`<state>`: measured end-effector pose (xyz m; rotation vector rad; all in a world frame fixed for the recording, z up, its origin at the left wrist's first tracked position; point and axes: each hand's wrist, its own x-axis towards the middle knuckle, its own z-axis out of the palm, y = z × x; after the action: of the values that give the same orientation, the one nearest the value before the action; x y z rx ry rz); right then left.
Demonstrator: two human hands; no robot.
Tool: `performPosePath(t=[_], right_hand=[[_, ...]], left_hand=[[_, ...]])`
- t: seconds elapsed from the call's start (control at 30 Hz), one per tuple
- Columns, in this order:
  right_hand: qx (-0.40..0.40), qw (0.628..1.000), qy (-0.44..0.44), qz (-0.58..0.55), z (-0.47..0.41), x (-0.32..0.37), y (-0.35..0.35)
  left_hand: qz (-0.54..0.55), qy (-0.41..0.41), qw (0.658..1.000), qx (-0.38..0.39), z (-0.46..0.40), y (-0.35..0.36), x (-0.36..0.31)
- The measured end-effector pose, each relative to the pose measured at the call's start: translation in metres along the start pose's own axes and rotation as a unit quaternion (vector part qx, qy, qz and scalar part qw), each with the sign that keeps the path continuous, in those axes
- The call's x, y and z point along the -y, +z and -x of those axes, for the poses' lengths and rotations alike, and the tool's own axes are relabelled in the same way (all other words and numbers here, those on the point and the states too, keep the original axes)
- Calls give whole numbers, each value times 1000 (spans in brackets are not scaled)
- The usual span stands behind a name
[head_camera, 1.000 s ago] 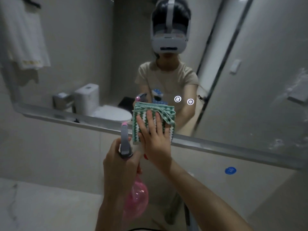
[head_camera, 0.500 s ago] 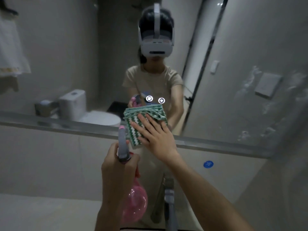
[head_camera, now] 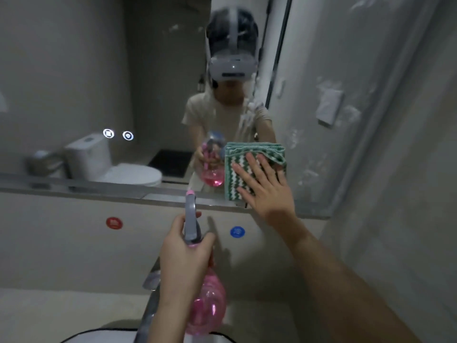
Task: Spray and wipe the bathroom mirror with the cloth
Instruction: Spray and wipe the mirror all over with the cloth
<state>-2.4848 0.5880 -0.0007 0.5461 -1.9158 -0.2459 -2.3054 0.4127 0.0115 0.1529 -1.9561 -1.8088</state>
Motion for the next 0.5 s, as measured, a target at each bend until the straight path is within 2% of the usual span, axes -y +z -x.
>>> performPosePath(t=[0.13, 0.27, 0.37, 0.43, 0.5], right_hand=[[13, 1000, 9, 10, 13, -33, -4], [-22, 1000, 10, 14, 15, -35, -3], [-44, 995, 91, -3, 17, -9, 4], [-39, 984, 175, -7, 10, 19, 10], [-23, 976, 217, -15, -4, 50, 15]], left_hand=[[-7, 2, 1000, 9, 6, 27, -7], [-14, -4, 1000, 24, 3, 34, -6], [-14, -3, 999, 28, -6, 25, -2], [-11, -2, 1000, 28, -14, 15, 2], [-13, -2, 1000, 25, -22, 3, 4]])
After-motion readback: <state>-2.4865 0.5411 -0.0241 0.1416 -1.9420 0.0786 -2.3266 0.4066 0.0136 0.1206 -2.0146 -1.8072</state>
